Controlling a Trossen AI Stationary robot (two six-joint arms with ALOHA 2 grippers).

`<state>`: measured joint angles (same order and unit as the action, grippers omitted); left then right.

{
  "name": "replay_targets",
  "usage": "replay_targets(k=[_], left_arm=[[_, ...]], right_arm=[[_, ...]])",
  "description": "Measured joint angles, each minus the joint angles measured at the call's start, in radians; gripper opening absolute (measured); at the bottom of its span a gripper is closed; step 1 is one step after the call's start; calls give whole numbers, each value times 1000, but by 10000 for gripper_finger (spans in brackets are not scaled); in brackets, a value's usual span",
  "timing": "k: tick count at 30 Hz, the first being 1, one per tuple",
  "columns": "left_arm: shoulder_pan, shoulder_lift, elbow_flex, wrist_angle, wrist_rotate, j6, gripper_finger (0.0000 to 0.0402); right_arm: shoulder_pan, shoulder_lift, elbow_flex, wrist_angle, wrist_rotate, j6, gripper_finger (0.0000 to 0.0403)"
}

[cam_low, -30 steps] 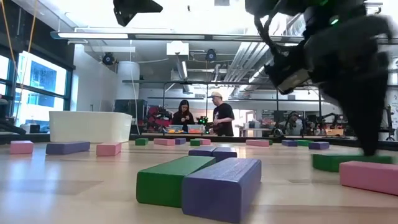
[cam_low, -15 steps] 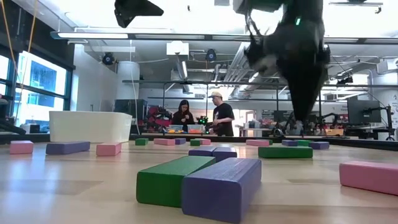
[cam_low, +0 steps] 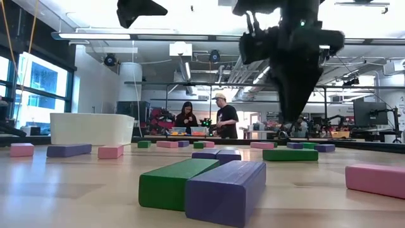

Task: Sort blocks
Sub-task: Put the green block into the black transparent bin

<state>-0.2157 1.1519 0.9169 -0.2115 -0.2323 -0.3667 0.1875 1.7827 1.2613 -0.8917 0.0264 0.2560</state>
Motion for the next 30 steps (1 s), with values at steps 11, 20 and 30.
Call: replay_targets(k=[11, 20, 30], left_arm=[[0, 0, 0, 8, -39, -54, 217], [0, -6, 0, 111, -23, -75, 217], [8, -121, 1, 317, 6, 138, 217]], right_arm=[[0, 157, 0, 49, -37, -238, 246], [2, 185, 4, 47, -62, -159, 117], [28, -53, 0, -125, -64, 113, 7]])
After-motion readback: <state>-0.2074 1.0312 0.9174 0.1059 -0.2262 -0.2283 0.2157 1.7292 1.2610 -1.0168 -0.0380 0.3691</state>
